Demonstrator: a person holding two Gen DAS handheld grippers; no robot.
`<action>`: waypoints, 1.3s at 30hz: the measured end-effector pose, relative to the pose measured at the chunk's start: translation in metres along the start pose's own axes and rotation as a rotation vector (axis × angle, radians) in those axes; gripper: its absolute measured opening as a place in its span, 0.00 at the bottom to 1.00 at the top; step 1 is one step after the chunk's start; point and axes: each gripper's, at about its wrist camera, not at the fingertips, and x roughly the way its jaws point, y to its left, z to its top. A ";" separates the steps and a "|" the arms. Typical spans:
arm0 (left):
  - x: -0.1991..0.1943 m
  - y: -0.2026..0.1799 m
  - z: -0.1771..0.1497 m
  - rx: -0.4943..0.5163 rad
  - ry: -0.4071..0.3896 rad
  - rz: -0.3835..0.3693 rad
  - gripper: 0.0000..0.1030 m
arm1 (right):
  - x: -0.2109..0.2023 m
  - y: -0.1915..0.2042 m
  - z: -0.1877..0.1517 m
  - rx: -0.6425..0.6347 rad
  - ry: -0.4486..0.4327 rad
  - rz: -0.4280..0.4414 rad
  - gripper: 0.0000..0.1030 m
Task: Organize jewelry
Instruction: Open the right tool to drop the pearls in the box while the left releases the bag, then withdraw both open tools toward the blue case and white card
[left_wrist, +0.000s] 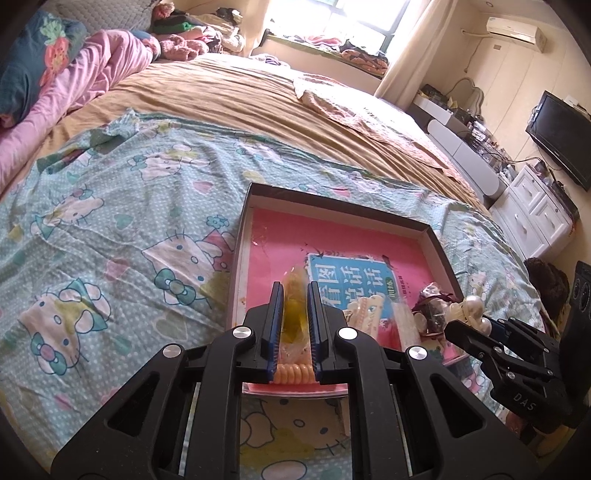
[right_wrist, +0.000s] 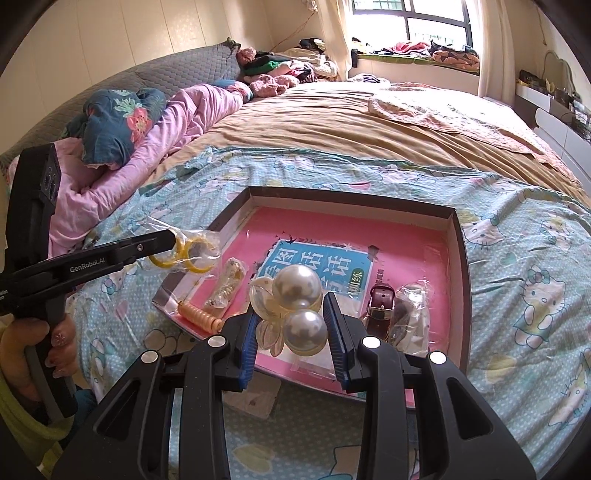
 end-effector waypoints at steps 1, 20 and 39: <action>0.002 0.002 -0.001 -0.004 0.006 0.002 0.07 | 0.003 0.000 0.000 0.000 0.006 -0.010 0.31; -0.019 -0.007 -0.002 0.031 -0.027 0.009 0.56 | 0.004 -0.008 -0.004 0.024 -0.005 -0.061 0.47; -0.048 -0.035 -0.016 0.080 -0.062 0.002 0.76 | -0.058 -0.038 -0.034 0.085 -0.067 -0.125 0.71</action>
